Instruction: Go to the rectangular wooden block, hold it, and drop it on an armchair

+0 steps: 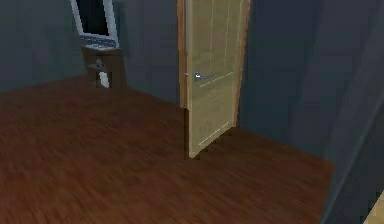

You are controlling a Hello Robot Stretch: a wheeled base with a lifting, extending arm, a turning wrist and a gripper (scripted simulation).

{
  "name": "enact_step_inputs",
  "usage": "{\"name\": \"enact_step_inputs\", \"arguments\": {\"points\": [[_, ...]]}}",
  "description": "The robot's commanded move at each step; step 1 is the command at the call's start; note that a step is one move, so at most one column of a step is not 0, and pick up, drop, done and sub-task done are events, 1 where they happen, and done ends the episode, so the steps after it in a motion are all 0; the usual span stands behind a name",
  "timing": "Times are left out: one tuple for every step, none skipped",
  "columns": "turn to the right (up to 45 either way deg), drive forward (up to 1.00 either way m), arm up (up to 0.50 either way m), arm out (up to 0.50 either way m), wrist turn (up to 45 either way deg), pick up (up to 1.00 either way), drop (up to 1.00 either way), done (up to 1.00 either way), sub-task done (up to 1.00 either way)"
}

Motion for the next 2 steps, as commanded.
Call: {"name": "enact_step_inputs", "arguments": {"points": [[9.0, 0.00, 0.00, 0.00, 0.0, 0.00, 0.00, 0.00, 0.00], [0.0, 0.35, 0.00, 0.00, 0.0, 0.00, 0.00, 0.00, 0.00]]}}
